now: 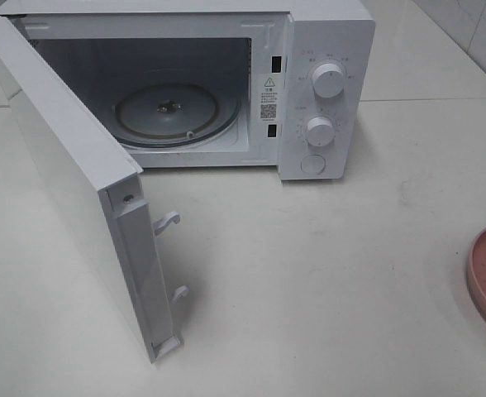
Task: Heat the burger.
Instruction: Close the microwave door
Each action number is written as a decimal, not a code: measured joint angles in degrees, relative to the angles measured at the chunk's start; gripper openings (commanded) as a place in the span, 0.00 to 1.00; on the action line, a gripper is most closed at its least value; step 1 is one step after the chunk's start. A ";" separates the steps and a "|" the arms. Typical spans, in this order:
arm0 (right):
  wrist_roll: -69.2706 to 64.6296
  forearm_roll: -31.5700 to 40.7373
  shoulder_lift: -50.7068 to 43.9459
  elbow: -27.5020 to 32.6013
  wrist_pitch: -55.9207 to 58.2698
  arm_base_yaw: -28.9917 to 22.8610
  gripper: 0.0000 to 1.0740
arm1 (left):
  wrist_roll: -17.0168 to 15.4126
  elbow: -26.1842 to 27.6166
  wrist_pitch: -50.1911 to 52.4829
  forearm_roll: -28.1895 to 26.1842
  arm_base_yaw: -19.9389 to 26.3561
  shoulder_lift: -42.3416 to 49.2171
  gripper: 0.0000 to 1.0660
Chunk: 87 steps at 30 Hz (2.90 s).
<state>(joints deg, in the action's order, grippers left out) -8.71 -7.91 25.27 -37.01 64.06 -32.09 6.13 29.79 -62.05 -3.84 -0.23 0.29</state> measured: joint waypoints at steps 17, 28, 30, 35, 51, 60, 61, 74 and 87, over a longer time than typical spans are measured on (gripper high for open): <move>6.76 6.30 -17.65 5.21 0.06 19.31 0.71 | 0.00 0.00 0.00 0.00 0.00 0.00 0.92; 10.20 7.91 -25.50 8.25 -5.96 24.52 0.71 | 0.00 0.00 0.00 0.00 0.00 0.00 0.92; 10.14 7.91 -25.50 8.25 -5.96 24.52 0.71 | 0.00 0.00 0.00 0.00 0.00 0.00 0.92; 10.20 7.91 -25.50 8.42 -6.02 24.52 0.71 | 0.00 0.00 0.00 0.00 0.00 0.00 0.92; 10.14 7.91 -25.50 8.42 -6.19 24.52 0.71 | 0.00 0.00 0.00 0.00 0.00 0.00 0.92; 10.14 7.91 -25.50 8.42 -6.19 24.52 0.70 | 0.00 0.00 0.00 0.00 0.00 0.00 0.92; 10.14 7.91 -25.50 8.42 -6.19 24.52 0.70 | 0.00 0.00 0.00 0.00 0.00 0.00 0.92; 10.14 7.91 -25.50 8.42 -6.19 24.52 0.70 | 0.00 0.00 0.00 0.00 0.00 0.00 0.92; 10.14 7.91 -25.50 8.42 -6.19 24.52 0.70 | -0.69 1.83 3.38 -0.86 0.00 -5.90 0.77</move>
<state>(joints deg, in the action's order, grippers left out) 1.43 0.00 -0.23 -28.59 57.87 -7.56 5.44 31.63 -58.67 -4.70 -0.23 -5.61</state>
